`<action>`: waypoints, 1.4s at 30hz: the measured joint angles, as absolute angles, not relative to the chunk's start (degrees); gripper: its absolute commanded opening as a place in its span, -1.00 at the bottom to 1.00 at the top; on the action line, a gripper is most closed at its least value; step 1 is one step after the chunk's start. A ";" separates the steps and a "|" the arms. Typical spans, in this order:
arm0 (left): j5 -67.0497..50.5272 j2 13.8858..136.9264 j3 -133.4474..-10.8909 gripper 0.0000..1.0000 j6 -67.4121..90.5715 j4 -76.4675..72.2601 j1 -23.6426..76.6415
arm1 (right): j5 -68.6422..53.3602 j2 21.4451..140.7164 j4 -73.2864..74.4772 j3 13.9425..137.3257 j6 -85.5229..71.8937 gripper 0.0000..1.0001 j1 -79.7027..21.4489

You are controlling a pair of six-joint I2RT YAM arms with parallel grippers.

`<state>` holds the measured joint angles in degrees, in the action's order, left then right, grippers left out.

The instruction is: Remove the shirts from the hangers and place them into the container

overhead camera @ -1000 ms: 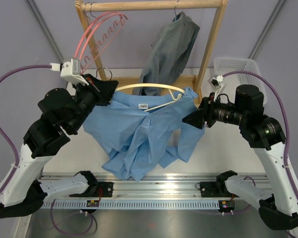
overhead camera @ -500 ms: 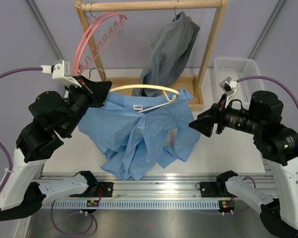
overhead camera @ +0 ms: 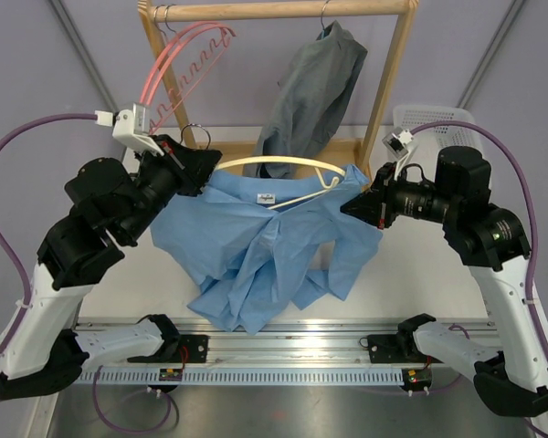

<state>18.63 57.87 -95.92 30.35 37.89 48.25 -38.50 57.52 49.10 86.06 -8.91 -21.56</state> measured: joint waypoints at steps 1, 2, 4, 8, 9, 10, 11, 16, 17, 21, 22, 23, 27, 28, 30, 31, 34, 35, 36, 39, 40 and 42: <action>18.65 57.87 -95.92 -1.00 30.35 37.89 48.25 | -38.65 57.63 48.88 86.04 -9.08 -1.00 -21.56; 18.96 57.84 -96.12 -1.00 30.28 38.04 48.25 | -38.63 57.58 48.64 85.84 -9.17 -1.00 -21.56; 20.03 57.71 -96.79 -1.00 29.71 38.70 48.25 | -38.37 57.01 48.27 84.97 -9.06 -1.00 -21.56; 22.79 55.53 -97.06 -1.00 28.77 40.01 48.62 | -36.95 53.78 48.38 82.63 -9.13 -1.00 -21.67; 23.66 54.48 -97.08 -1.00 28.80 39.83 48.73 | -36.75 52.95 48.60 82.28 -9.19 -1.00 -21.71; 24.49 53.30 -97.08 -1.00 28.88 39.68 48.82 | -36.56 52.05 48.82 81.97 -9.28 -1.00 -21.76; 24.84 51.96 -97.10 -1.00 29.08 39.51 48.97 | -36.56 51.27 48.73 81.73 -9.43 -1.00 -21.89; 24.88 46.13 -97.10 -1.00 29.63 39.62 49.82 | -37.17 49.89 46.96 81.58 -10.37 -1.00 -22.46; 24.93 45.50 -97.10 -1.00 29.63 39.77 49.82 | -37.21 50.06 46.78 81.58 -10.55 -1.00 -22.46; 25.80 44.45 -95.26 -1.00 29.82 39.38 49.76 | -37.26 51.31 46.59 80.99 -11.25 -0.89 -22.46; 25.96 44.31 -94.26 -1.00 29.98 39.00 49.65 | -37.19 51.72 46.61 80.66 -11.51 -0.76 -22.44; 25.98 44.34 -93.36 -1.00 30.17 38.39 49.47 | -37.15 52.25 46.65 80.27 -11.84 -0.65 -22.44; 26.41 45.93 -91.33 -1.00 31.05 36.07 48.31 | -35.79 54.61 47.97 78.28 -12.95 -0.33 -21.69; 25.87 46.72 -91.24 -1.00 31.77 35.75 48.25 | -35.40 55.24 48.05 77.93 -13.28 -0.33 -21.67; 24.18 48.62 -91.22 -1.00 33.28 34.83 48.21 | -34.44 56.58 48.12 77.62 -14.02 -0.28 -21.65; 22.98 50.13 -91.33 -1.00 34.39 34.48 48.12 | -33.67 57.17 48.12 77.60 -14.48 -0.19 -21.63; 19.57 54.00 -91.94 -1.00 37.01 34.52 48.10 | -31.92 58.22 48.10 77.60 -15.35 -0.01 -21.63; 18.76 55.07 -92.05 -1.00 37.69 34.59 48.10 | -31.64 58.39 48.07 77.60 -15.53 0.04 -21.61; 17.85 56.25 -92.12 -1.00 38.46 34.92 48.10 | -31.73 58.41 48.01 77.62 -15.79 0.10 -21.61; 15.44 58.76 -93.19 -1.00 40.07 38.68 48.10 | -33.78 58.13 47.46 77.69 -16.12 0.13 -21.58; 14.79 59.51 -94.26 -1.00 40.38 40.56 48.10 | -34.35 58.04 47.42 77.87 -16.14 0.13 -21.58; 13.52 60.86 -97.19 -1.00 40.66 44.75 48.10 | -35.29 57.95 47.37 78.52 -16.08 0.14 -21.58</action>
